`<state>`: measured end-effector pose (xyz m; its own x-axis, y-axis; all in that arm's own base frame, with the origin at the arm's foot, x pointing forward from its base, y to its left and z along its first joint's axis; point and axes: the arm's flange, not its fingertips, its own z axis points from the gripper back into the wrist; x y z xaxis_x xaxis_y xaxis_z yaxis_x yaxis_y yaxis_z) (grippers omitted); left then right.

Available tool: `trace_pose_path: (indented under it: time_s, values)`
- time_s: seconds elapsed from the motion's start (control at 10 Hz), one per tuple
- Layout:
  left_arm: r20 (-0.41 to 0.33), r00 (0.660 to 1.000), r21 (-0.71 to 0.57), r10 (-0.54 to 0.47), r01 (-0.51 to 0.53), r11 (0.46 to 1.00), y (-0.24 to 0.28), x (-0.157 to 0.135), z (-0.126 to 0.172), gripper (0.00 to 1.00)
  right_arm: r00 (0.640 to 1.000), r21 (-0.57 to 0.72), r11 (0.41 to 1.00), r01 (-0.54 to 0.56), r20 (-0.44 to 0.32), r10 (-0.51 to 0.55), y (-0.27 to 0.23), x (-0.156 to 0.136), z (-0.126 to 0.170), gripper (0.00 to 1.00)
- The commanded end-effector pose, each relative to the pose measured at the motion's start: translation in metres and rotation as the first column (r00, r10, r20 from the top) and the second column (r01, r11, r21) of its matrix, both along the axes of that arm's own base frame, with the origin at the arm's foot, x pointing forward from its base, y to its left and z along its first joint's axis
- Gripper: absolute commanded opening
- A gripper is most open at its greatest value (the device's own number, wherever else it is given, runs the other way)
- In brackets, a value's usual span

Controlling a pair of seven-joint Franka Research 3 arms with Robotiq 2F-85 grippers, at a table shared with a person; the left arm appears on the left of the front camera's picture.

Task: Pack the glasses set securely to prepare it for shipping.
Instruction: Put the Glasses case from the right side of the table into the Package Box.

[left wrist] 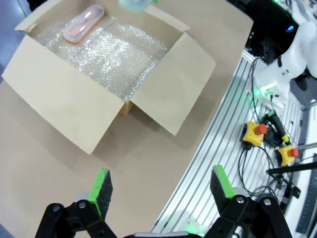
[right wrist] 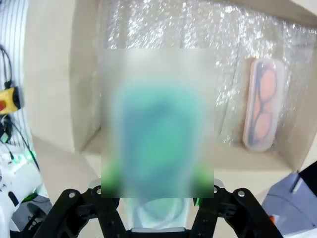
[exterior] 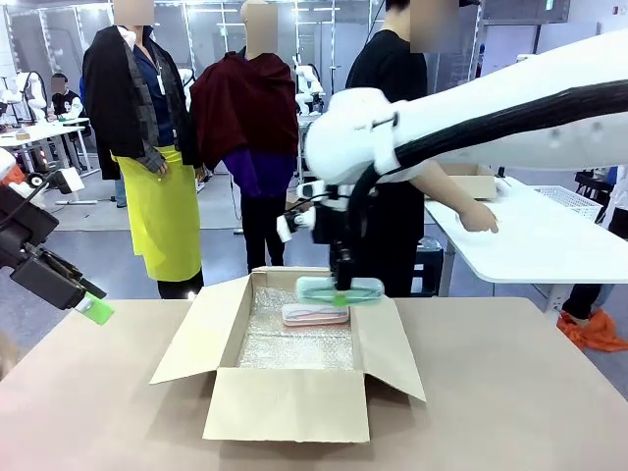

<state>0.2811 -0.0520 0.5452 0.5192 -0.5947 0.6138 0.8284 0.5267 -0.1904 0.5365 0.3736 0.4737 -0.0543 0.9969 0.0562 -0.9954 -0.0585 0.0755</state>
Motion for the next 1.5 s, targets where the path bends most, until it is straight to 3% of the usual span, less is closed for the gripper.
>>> trace_pose_path:
  time_s: [0.0,0.5,0.6,1.0,1.1,1.3,1.4]
  values:
    - [0.011,1.000,-0.020,-0.022,0.023,1.000,0.001,0.001,0.000,1.00,1.000,-0.063,0.998,0.007,0.006,-0.006,0.036,0.022,-0.002,0.24]
    - [0.011,1.000,-0.020,-0.022,0.023,1.000,0.001,0.001,0.000,1.00,0.995,-0.046,0.998,0.031,-0.096,-0.035,0.065,0.029,-0.079,0.24]
    - [0.011,1.000,-0.020,-0.022,0.023,1.000,0.001,0.001,0.000,1.00,0.996,-0.045,0.998,0.031,-0.082,-0.035,0.067,0.023,-0.093,0.24]
    - [0.011,1.000,-0.020,-0.022,0.023,1.000,0.001,0.001,0.000,1.00,0.991,-0.072,0.996,0.043,-0.124,-0.052,0.063,0.021,-0.126,0.24]
    - [0.011,1.000,-0.020,-0.022,0.023,1.000,0.001,0.001,0.000,1.00,0.991,-0.076,0.996,0.047,-0.124,-0.056,0.062,0.021,-0.127,0.68]
    - [0.011,1.000,-0.020,-0.022,0.023,1.000,0.001,0.001,0.000,1.00,0.990,-0.088,0.995,0.056,-0.121,-0.066,0.060,0.020,-0.131,0.96]
    - [0.011,1.000,-0.020,-0.022,0.023,1.000,0.001,0.001,0.000,1.00,0.990,-0.085,0.995,0.060,-0.124,-0.070,0.058,0.021,-0.130,1.00]
